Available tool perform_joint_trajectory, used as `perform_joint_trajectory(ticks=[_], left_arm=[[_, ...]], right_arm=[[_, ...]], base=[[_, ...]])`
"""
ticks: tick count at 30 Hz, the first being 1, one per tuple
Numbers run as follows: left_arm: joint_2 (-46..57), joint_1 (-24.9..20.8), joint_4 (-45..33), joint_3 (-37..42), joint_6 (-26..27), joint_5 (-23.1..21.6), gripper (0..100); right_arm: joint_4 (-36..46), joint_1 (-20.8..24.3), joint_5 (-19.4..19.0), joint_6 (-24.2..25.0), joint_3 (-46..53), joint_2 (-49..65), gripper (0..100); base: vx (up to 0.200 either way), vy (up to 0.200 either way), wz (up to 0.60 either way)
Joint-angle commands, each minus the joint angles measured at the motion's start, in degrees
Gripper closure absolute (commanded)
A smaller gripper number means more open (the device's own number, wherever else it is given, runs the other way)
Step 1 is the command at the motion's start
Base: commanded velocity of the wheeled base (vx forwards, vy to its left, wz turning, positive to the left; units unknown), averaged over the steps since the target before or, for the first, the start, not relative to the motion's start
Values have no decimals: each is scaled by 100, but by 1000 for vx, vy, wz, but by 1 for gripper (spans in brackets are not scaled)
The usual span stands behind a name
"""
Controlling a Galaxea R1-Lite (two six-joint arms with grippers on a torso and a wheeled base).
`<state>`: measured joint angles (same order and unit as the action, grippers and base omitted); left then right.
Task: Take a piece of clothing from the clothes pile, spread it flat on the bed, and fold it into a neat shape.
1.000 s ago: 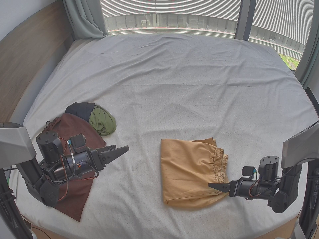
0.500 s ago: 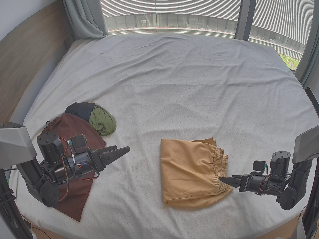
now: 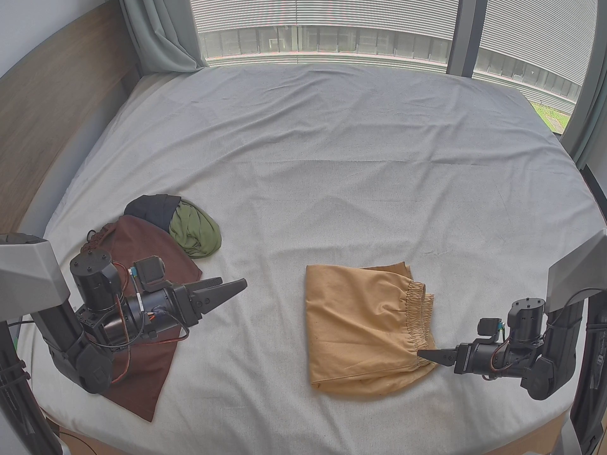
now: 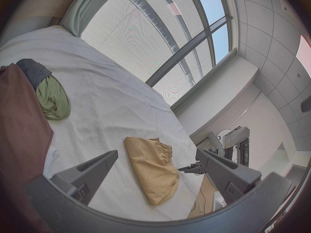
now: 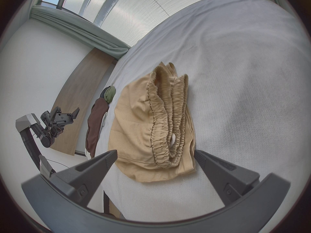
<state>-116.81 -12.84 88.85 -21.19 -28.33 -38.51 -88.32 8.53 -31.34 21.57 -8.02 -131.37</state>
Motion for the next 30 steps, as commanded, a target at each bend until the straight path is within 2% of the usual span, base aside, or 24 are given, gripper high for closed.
perform_joint_trajectory(ticks=[1,10,15,16,18,28,29,30], left_arm=[[-8,9,1,1,3,1,0],[0,9,1,1,3,1,0],[18,18,1,-8,3,1,0],[18,27,1,-8,12,1,0],[18,27,1,-8,65,1,0],[-17,36,1,-8,214,1,0],[-17,36,1,-8,214,1,0],[-17,36,1,-8,214,1,0]], right_arm=[[-1,-54,-83,14,-77,-390,0],[-1,8,-74,120,-270,-741,0],[-10,166,-65,577,-507,-812,0],[-10,316,-56,920,-560,-768,0],[-19,491,-21,1183,-595,-768,0],[-27,658,155,1245,-780,-794,0],[-27,658,155,1245,-780,-794,100],[-27,658,155,1245,-780,-794,100]], base=[[0,0,0],[0,0,0],[0,0,0],[0,0,0],[0,0,0],[0,0,0],[0,0,0],[0,0,0]])
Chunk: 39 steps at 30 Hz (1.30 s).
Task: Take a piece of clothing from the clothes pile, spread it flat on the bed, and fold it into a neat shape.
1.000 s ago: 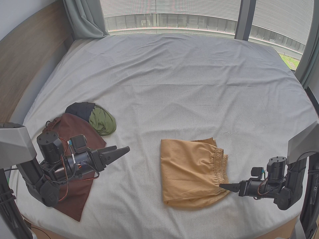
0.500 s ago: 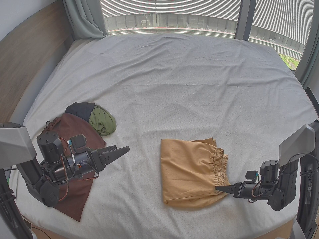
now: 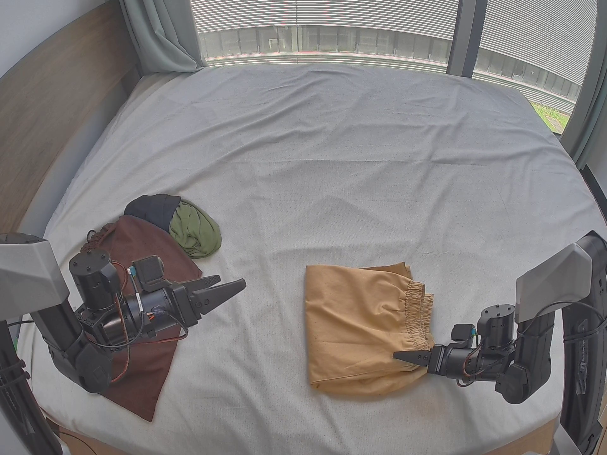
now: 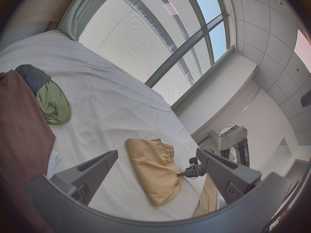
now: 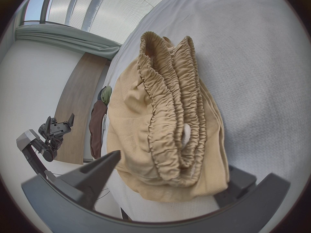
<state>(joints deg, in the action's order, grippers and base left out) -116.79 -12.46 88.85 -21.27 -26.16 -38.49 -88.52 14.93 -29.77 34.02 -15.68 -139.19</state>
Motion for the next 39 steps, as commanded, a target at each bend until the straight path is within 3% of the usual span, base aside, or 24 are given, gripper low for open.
perform_joint_trajectory(ticks=[1,14,25,28,29,30,31,32,39], left_arm=[[-28,-2,1,0,-3,-1,0],[-11,7,1,35,94,8,0],[-11,288,10,290,1658,-45,0],[-20,472,10,299,2396,-274,0],[-20,604,1,299,2862,-528,0],[-20,604,1,299,2862,-528,0],[-55,762,1,255,3521,-889,0],[-64,780,1,255,3706,-968,0],[-11,736,-8,264,3776,-985,0]], right_arm=[[-8,18,-3,-1,-14,-20,100],[-17,194,-3,8,38,270,100],[-8,300,-3,17,74,692,100],[-8,335,-3,17,82,780,100],[-17,352,-3,17,82,832,100],[-17,352,-3,17,82,832,100],[-8,370,-3,17,82,903,100],[-8,388,-3,17,82,911,100],[-17,396,-3,17,38,920,100]], base=[[0,0,0],[0,0,0],[0,0,0],[0,0,0],[0,0,0],[0,0,0],[0,0,0],[0,0,0],[0,0,0]])
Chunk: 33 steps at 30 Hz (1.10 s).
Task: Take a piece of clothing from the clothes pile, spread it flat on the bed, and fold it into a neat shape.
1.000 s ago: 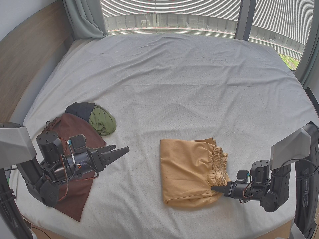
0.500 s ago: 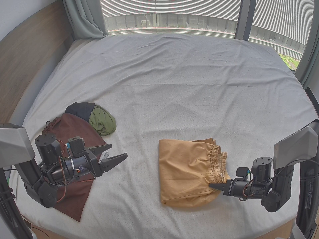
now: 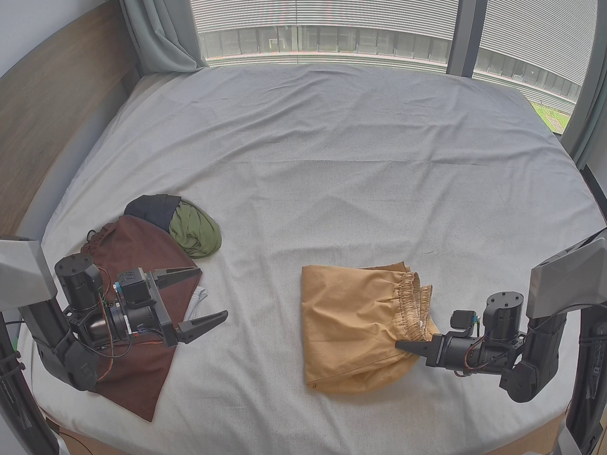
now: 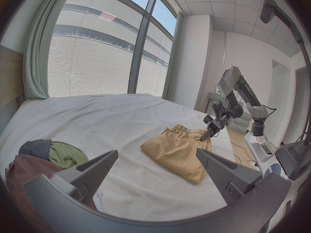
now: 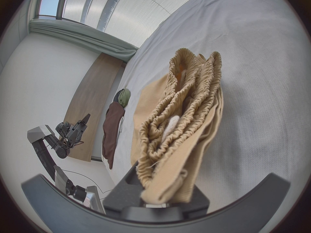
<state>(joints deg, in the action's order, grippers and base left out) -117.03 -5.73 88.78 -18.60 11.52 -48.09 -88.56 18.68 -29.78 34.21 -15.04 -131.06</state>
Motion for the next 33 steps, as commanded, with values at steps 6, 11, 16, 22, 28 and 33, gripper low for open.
perform_joint_trajectory(ticks=[6,11,16,22,28,33], left_arm=[[31,72,-1,23,-1,-34,0],[31,72,7,23,-80,-42,0],[31,72,7,15,-150,-42,0],[31,63,7,23,-150,-42,0],[31,63,7,23,-150,-51,0],[31,63,7,32,-141,-51,0]], right_arm=[[-12,119,-1,7,-95,292,100],[6,180,-28,253,-192,775,100],[23,277,-160,693,-306,1302,100],[23,259,-414,719,-447,1390,100],[15,189,-828,728,-658,1390,100],[23,189,-959,728,-957,1381,100]], base=[[0,0,0],[0,0,0],[0,0,0],[0,0,0],[0,0,0],[0,0,0]])
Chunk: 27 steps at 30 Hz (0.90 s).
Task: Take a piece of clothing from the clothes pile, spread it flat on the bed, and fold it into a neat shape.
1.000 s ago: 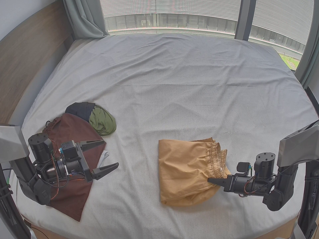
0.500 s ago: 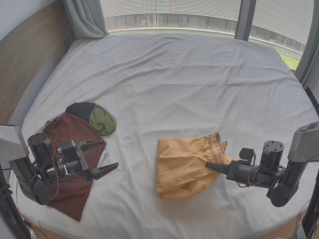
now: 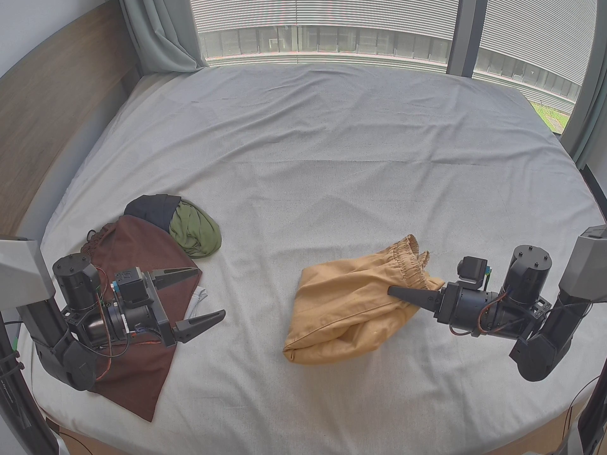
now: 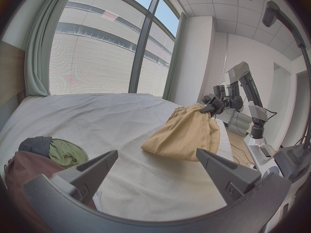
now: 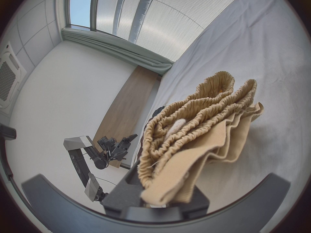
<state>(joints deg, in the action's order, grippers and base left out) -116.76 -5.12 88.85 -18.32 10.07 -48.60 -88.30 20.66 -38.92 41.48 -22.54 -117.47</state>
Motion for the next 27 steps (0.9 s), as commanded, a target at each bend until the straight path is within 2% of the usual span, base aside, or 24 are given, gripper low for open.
perform_joint_trajectory(ticks=[1,4,7,14,27], left_arm=[[4,2,1,4,4,0,0],[4,2,1,4,4,0,0],[4,2,1,4,4,-9,0],[-5,2,1,4,4,-9,0],[-13,2,1,13,-58,-18,0]], right_arm=[[-3,-18,-107,9,-295,22,100],[-3,-80,-379,105,-523,22,100],[-3,-115,-467,228,-778,5,100],[5,-142,-511,606,-1516,-154,100],[14,-326,-643,1301,-3749,-1402,100]], base=[[0,0,0],[0,0,0],[0,0,0],[0,0,0],[0,0,0]])
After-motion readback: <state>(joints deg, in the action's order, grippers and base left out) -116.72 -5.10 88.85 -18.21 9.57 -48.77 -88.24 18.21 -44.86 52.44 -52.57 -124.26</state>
